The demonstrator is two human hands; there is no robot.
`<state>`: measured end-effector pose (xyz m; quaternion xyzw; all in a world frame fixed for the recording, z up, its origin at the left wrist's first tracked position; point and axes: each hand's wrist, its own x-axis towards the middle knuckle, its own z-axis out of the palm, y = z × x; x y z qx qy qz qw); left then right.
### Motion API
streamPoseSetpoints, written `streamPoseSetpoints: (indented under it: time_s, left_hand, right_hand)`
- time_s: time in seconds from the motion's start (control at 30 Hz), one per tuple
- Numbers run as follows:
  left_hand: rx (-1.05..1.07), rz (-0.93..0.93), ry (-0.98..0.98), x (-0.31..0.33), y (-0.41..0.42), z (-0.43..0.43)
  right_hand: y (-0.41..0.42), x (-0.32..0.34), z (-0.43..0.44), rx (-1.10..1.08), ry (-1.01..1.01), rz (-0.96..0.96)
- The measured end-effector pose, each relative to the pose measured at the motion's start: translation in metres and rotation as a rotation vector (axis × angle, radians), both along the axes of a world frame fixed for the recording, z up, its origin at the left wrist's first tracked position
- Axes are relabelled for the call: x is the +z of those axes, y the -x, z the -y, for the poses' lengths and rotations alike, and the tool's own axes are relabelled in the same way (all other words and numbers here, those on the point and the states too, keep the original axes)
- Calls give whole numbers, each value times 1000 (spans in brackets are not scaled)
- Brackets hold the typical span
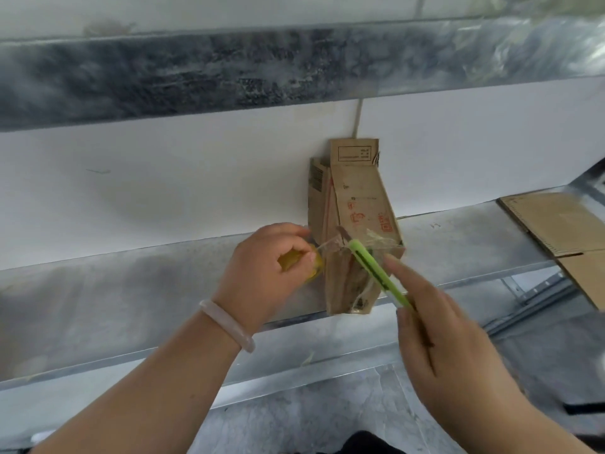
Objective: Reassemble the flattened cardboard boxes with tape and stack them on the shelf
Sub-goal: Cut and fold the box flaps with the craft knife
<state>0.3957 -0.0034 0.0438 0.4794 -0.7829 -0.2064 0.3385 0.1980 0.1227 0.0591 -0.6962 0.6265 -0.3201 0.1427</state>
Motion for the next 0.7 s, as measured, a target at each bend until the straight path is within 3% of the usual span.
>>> streamPoseSetpoints:
  time_s: [0.1,0.2,0.43,0.7]
  left_hand:
    - [12,2,22,0,0,0]
    - [38,-32,55,0,1,-3]
    - [54,-15,33,3,9,-6]
    - [137,-102,-68,2,9,-6]
  right_hand:
    - [-15,-6,1,32,-7,-210]
    - [-26,-6,4,7,-110,-251]
    - [-29,-14,8,-82,-30,-359]
    - [-24,-8,4,-18,-305,-389]
